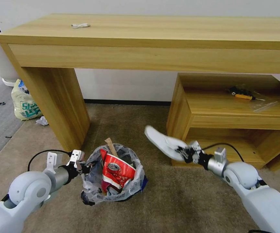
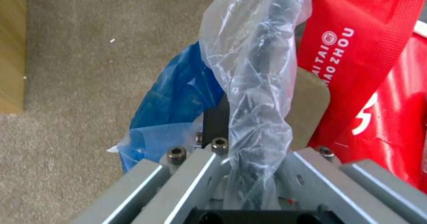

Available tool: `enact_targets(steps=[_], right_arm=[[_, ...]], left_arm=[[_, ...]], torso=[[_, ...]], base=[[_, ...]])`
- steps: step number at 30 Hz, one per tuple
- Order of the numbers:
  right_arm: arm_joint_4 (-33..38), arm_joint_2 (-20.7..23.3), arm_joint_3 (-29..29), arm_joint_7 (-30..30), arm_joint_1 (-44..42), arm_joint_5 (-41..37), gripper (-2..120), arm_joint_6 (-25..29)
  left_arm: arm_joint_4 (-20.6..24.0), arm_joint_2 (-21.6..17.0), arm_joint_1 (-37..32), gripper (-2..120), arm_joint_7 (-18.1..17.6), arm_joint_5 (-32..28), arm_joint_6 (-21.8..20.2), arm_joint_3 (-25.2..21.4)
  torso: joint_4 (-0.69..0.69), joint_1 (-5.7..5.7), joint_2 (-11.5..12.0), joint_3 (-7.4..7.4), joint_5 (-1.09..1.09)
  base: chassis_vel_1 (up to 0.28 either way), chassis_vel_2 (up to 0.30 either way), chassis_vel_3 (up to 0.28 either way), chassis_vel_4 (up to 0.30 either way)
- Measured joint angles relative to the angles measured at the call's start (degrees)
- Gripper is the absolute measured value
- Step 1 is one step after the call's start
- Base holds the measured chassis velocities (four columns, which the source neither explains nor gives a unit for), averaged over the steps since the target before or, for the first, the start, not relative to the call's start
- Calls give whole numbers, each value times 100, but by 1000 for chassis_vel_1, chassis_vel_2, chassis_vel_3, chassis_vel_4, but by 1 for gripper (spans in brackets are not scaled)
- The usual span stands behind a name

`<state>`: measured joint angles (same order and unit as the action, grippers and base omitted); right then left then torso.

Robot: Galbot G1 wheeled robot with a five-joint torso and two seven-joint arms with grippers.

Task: Pick up the trash bin and place the garbage on the floor into it.

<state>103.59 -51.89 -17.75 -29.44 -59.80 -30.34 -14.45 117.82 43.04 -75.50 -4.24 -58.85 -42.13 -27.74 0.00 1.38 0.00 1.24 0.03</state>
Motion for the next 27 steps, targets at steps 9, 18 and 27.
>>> enact_targets(steps=[9,18,27], right_arm=[[519,-499,822,492,790,-388,0,-535],[586,-972,1809,866,1326,-483,0,-799],[324,-1374,2239,981,1491,-334,0,-822]], left_arm=[[-312,-68,474,0,82,-1,0,266],[-484,-28,1021,0,40,-72,0,674],[-382,-95,1153,0,-195,-335,0,860]], torso=[[0,0,0,0,0],[0,1,0,0,1],[0,0,0,0,0]], base=[[0,0,0,0],[0,0,0,0],[0,0,0,0]])
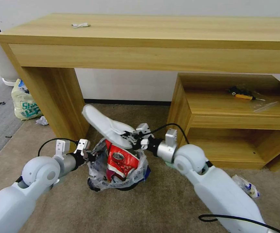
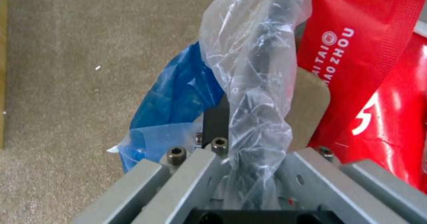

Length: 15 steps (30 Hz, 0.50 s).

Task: Pick up the trash bin and place the garbage on the floor into it.

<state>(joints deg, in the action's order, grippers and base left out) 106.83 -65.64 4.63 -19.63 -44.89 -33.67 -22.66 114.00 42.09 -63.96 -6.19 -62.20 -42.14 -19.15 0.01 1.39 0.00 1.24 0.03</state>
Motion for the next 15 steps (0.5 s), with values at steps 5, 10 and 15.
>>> enact_targets(steps=[5,10,15], right_arm=[[-64,-85,159,96,-52,20,0,-10],[-126,-127,267,182,-124,55,0,-23],[-174,-77,281,248,-207,96,0,-55]], left_arm=[[91,-40,-58,0,-59,-61,0,-28],[175,-65,-166,0,-79,-87,0,-128],[260,-129,-293,0,-79,-116,0,-265]], torso=[[0,0,0,0,-1],[0,0,0,0,-1],[0,0,0,0,0]], base=[[0,0,0,0],[0,0,0,0],[0,0,0,0]])
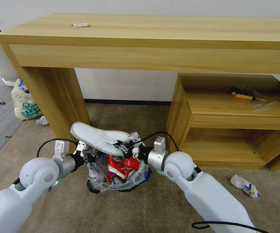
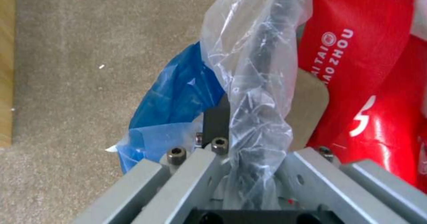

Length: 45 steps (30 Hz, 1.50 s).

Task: Pick up the trash bin and place the garbage on the floor into it.

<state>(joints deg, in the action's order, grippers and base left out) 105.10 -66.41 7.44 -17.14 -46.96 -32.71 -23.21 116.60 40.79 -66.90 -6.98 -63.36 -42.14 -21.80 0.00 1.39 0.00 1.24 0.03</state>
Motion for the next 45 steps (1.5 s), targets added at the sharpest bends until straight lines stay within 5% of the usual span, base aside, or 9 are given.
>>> enact_targets(steps=[20,45], right_arm=[[92,91,87,172,-135,51,0,-95],[602,402,-126,482,-166,-79,93,-64]], left_arm=[[-5,-23,-40,0,39,19,-1,-42],[-183,-45,-15,0,159,95,1,-112]], torso=[[0,0,0,0,0],[0,0,0,0,-1]], base=[[0,0,0,0],[0,0,0,0]])
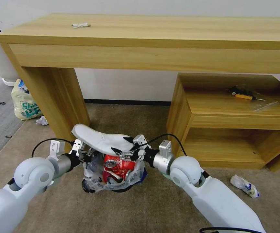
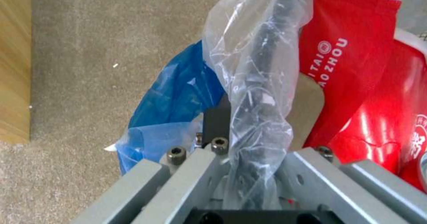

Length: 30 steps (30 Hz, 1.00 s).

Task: Pick up the trash bin and place the garbage on the floor into it.

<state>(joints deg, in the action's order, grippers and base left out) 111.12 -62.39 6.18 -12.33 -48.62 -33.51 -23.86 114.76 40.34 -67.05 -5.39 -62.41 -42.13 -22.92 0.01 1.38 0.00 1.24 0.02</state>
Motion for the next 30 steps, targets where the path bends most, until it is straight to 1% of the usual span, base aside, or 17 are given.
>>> enact_targets(steps=[1,2,3,4,12,18,23,26,28,30], right_arm=[[0,0,0,0,0,0,93,0],[14,16,-16,1,-2,-5,95,0],[30,48,-48,1,-21,-6,99,0],[34,75,-71,0,-48,-3,100,8],[257,247,-263,-2,-215,-8,100,34],[645,373,-599,9,-409,-91,100,15],[713,428,-819,41,-543,-74,100,47],[719,454,-1033,186,-725,0,100,116],[718,454,-1069,219,-759,10,100,127],[663,430,-1229,393,-947,96,100,199]], left_arm=[[0,0,0,0,0,0,0,0],[-7,0,0,0,3,6,0,-1],[-23,2,-1,0,19,36,0,-1],[-28,7,-2,0,26,52,0,-1],[-37,7,2,0,35,63,0,-2],[-85,0,6,0,37,63,0,-21],[-77,3,-64,0,52,106,0,-77],[-46,5,-170,0,118,270,0,-166],[-41,7,-185,0,122,280,0,-179],[-13,33,-245,0,131,309,-1,-243]], torso=[[0,0,0,0,0],[0,0,0,0,0],[0,0,0,0,0],[0,0,0,0,0],[0,0,0,0,0],[0,0,0,0,0],[0,0,0,0,0],[0,0,0,0,-1],[0,0,0,0,-1],[-1,0,0,0,0]], base=[[0,0,0,0],[0,0,0,0],[0,0,0,0],[0,0,0,0],[0,0,0,0],[0,0,0,0],[0,0,0,0],[0,0,0,0],[0,0,0,0],[0,0,0,0]])
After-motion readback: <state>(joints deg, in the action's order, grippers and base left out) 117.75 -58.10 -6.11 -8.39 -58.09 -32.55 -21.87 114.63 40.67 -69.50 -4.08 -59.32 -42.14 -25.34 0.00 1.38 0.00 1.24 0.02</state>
